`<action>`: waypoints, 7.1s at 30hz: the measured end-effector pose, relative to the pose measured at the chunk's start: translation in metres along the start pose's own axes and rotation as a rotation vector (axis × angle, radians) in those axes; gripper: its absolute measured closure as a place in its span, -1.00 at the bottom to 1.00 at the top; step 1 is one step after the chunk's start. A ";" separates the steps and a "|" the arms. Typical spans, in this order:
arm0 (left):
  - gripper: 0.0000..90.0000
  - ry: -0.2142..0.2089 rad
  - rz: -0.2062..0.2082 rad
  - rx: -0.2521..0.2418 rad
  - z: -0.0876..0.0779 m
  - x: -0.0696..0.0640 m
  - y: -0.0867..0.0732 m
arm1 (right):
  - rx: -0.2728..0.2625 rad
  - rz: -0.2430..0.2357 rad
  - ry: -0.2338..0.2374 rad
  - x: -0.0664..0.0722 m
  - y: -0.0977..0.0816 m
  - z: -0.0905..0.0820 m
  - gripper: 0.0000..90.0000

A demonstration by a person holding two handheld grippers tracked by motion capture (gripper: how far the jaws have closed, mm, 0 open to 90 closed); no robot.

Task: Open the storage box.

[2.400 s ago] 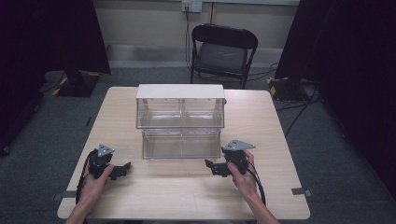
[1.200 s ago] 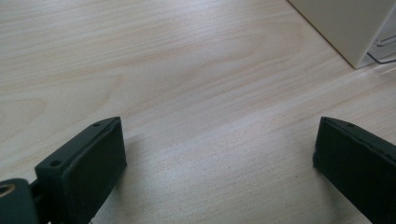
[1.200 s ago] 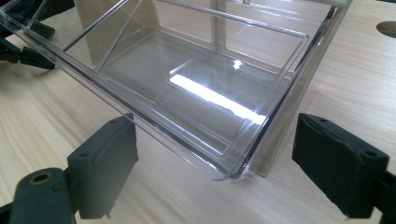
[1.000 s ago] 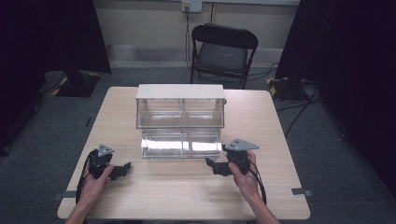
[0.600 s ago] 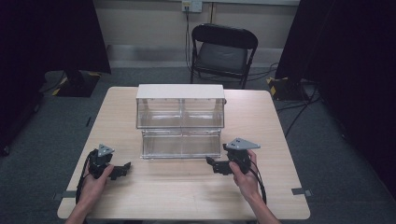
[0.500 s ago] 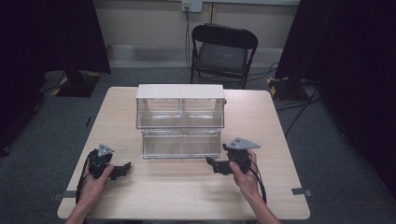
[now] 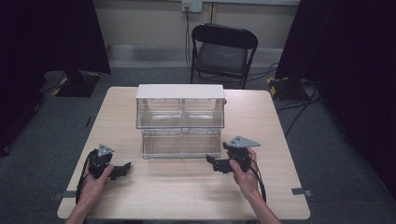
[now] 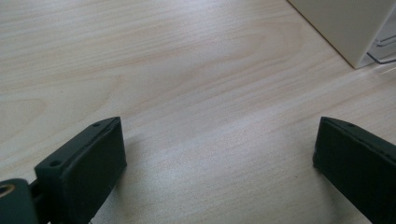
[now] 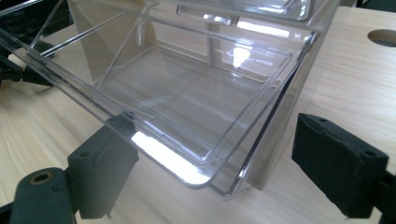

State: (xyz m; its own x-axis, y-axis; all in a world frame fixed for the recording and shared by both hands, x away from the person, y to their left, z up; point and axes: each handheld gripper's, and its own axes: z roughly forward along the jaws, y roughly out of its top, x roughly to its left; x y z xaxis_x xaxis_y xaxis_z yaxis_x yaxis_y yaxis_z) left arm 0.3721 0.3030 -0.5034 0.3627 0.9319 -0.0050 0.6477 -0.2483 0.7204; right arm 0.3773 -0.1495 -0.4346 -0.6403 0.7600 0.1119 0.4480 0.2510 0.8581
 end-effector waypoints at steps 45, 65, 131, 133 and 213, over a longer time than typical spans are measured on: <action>-0.96 0.001 0.000 0.000 0.000 0.000 0.000 | -0.016 0.029 -0.012 -0.013 0.011 0.008 -0.68; -0.96 0.000 -0.001 0.000 0.000 0.000 0.000 | -0.062 0.030 -0.013 -0.013 0.018 0.009 -0.68; -0.96 0.002 -0.002 -0.001 0.000 0.000 0.000 | -0.100 0.035 0.002 -0.009 0.033 0.006 -0.69; -0.96 0.002 -0.001 -0.001 0.000 0.000 0.000 | -0.101 0.037 0.001 -0.009 0.033 0.007 -0.69; -0.96 0.000 0.002 0.000 0.000 -0.001 -0.001 | -0.130 0.077 0.013 -0.008 0.056 0.006 -0.72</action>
State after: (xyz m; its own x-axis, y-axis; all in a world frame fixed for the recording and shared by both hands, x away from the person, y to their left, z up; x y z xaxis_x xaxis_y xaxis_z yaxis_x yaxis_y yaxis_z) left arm 0.3712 0.3027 -0.5034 0.3641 0.9314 -0.0032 0.6468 -0.2504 0.7204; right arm 0.4112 -0.1378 -0.3909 -0.6153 0.7661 0.1855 0.4117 0.1117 0.9045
